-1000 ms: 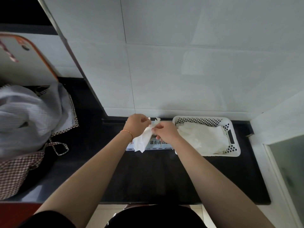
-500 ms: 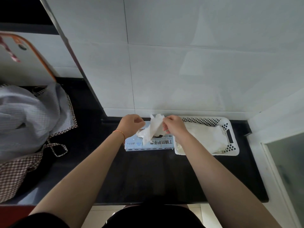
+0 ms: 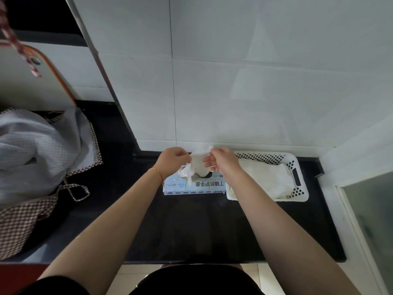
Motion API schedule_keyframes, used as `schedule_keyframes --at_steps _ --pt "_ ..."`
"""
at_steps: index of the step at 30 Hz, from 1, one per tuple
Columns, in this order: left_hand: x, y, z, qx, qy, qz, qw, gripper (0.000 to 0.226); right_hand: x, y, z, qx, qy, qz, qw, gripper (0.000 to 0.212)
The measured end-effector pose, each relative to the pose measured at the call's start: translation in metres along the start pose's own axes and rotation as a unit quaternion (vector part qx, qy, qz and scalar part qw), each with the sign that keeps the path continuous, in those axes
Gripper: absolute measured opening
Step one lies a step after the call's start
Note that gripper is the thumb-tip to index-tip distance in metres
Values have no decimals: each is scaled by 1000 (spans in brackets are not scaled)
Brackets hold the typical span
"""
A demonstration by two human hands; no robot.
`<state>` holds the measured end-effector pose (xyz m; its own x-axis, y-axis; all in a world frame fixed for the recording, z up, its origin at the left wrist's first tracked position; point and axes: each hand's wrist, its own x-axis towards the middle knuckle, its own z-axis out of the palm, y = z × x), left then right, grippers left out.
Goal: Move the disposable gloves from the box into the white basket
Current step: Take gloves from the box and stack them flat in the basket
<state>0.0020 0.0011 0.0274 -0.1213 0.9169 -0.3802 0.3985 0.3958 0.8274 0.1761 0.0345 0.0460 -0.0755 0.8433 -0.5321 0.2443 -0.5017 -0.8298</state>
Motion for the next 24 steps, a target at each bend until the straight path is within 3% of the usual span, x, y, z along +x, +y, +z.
schedule_keyframes --at_steps 5,8,10,12,15,18,21,24 --pt "-1 23 -2 -187 -51 -24 981 17 -18 -4 3 -116 -123 -49 984 50" --pt "0 34 -1 -229 -36 -25 973 18 -20 -11 7 -147 -13 -112 983 34" --pt "2 37 -2 -209 -23 -37 977 19 -18 -19 2 -143 49 -148 977 18" --pt "6 40 -4 -179 -3 -41 983 20 -21 -28 -6 -147 51 -168 973 8" --pt "3 50 -5 -121 15 47 991 25 -30 -46 -18 -152 37 -182 971 12" --pt "-4 69 -1 -76 -65 150 984 40 -37 -65 -23 -109 58 -197 972 17" --pt "-4 83 9 -34 -77 154 984 19 -42 -77 -33 -85 81 -216 969 19" --pt "1 84 14 -7 -66 148 987 34 -42 -79 -50 -89 108 -223 965 12"
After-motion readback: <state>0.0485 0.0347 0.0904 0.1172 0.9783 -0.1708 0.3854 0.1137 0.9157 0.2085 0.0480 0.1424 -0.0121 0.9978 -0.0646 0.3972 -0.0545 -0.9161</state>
